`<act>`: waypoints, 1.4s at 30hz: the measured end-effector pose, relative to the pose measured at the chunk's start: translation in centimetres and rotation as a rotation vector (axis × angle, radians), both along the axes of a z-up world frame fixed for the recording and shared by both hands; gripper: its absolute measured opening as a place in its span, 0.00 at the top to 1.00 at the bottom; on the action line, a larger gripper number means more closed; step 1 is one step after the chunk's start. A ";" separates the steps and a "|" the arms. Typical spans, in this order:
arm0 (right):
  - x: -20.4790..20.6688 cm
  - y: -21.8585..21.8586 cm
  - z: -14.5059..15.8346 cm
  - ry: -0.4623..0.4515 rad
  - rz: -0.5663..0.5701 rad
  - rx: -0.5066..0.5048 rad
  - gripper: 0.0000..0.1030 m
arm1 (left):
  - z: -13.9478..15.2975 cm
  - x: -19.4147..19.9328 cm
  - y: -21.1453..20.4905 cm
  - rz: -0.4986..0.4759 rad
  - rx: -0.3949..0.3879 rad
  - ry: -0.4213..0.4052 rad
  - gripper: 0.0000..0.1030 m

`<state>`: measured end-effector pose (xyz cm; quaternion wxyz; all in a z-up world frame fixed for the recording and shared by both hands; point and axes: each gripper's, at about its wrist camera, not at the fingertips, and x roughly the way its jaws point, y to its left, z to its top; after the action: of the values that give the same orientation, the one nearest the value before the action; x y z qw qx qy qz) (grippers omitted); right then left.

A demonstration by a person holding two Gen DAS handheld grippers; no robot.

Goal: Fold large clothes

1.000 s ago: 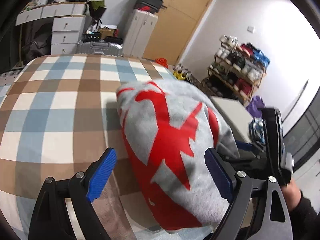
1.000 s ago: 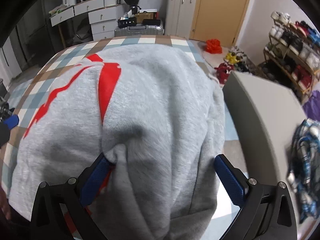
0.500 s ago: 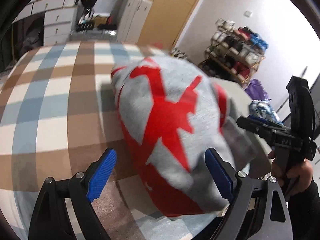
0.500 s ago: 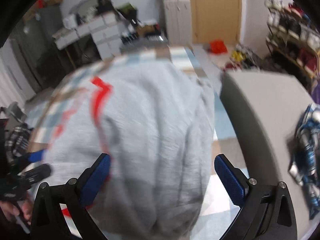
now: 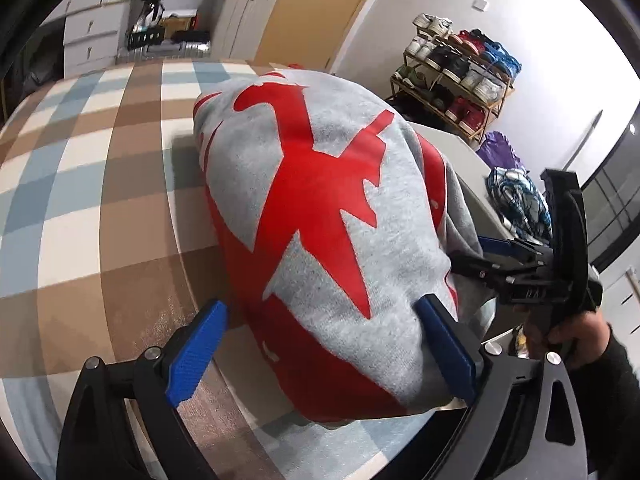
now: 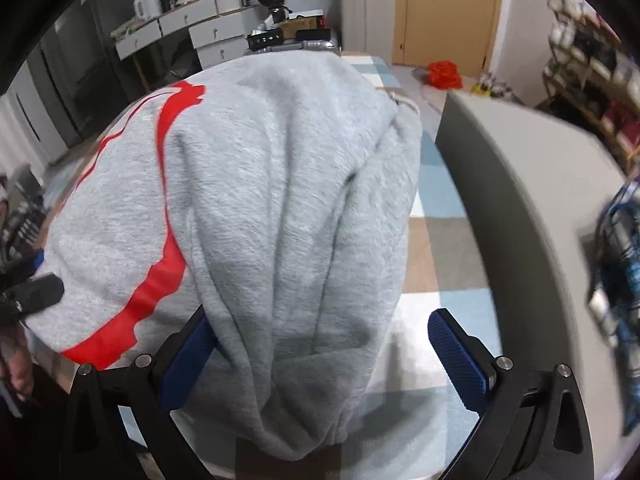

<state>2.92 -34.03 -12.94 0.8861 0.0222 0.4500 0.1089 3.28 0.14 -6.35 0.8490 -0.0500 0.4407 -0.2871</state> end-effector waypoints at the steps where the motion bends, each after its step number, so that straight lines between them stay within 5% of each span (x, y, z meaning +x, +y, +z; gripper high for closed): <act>1: 0.1 -0.1 -0.1 0.003 0.004 0.011 0.00 | 0.1 -0.3 -0.2 -0.004 0.021 -0.023 0.08; 5: 0.5 0.1 0.0 -0.007 0.019 -0.010 0.01 | 0.2 -0.7 -0.6 -0.003 0.076 -0.071 0.02; 12: -1.1 -0.3 0.8 -0.001 -0.043 0.060 0.00 | 1.0 -0.7 0.0 0.048 0.046 -0.054 0.01; 20: -6.5 1.2 9.4 -0.308 -0.147 0.132 0.00 | 7.1 -3.6 0.4 0.163 0.026 -0.279 0.01; 24: -8.1 2.6 11.0 -0.449 -0.216 0.108 0.00 | 9.4 -4.3 0.6 0.245 0.045 -0.378 0.01; 34: -11.0 3.7 9.4 -0.625 -0.212 0.140 0.00 | 8.7 -3.2 0.2 0.333 0.078 -0.430 0.01; 37: -10.7 3.0 8.5 -0.574 -0.213 0.207 0.00 | 7.9 -2.8 -0.3 0.327 0.132 -0.429 0.01; 42: -10.5 2.8 8.4 -0.555 -0.193 0.167 0.00 | 7.8 -3.7 -1.0 0.309 0.163 -0.433 0.01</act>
<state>-7.58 -31.26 -4.56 0.9766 0.1069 0.1760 0.0625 -0.41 -0.82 1.42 0.9583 0.0145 0.2580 -0.1218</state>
